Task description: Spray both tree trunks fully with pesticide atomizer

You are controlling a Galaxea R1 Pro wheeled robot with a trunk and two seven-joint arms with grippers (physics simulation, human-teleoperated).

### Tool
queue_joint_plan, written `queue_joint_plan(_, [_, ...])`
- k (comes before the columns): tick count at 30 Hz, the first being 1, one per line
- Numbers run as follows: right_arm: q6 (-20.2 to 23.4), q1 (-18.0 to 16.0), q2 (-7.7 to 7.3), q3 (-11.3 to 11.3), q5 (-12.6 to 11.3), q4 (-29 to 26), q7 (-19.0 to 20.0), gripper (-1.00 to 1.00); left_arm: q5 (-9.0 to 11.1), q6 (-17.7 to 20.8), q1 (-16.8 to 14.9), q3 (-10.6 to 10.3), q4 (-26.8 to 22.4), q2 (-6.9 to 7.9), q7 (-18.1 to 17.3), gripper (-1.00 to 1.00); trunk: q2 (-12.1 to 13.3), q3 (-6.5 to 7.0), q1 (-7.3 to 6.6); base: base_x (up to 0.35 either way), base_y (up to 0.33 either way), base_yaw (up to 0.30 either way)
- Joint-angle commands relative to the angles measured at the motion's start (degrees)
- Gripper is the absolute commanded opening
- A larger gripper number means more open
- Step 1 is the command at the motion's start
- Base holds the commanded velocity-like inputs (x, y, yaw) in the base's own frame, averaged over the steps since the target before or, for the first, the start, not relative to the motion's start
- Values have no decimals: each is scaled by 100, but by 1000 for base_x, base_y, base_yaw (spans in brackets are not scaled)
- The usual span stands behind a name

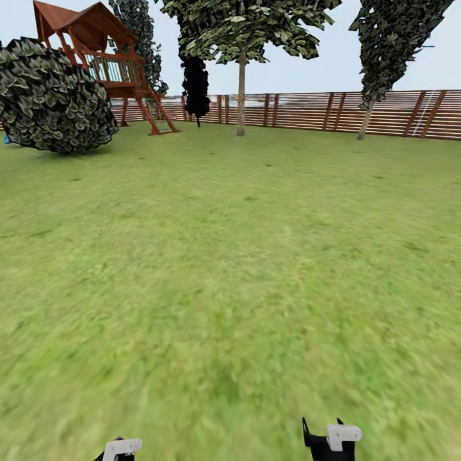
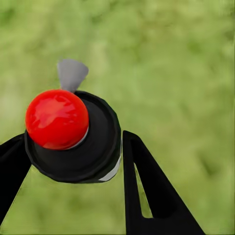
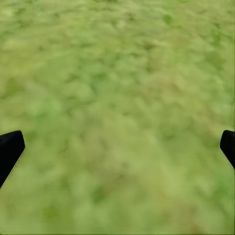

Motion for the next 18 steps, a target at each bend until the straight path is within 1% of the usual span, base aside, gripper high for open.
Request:
queue_joint_plan(1, [0, 0, 0, 0, 0, 0, 0, 100, 0, 0, -1, 1, -1, -1, 0, -100, 0, 0, 0, 338, 0, 0])
queue_joint_plan(14, [0, 0, 0, -1, 0, 0, 0, 100, 0, 0, 2, 3, -1, -1, 0, -100, 0, 0, 0, 337, 0, 0])
queue_joint_plan(16, [0, 0, 0, 0, 0, 0, 0, 100, 0, 0, 2, 1, -1, -1, 0, -100, 0, 0, 0, 199, 0, 0])
queue_joint_plan(18, [0, 0, 0, 0, 0, 0, 1, 100, 0, 0, 0, 1, -1, -1, 0, -100, 0, 0, 0, 56, 0, 0])
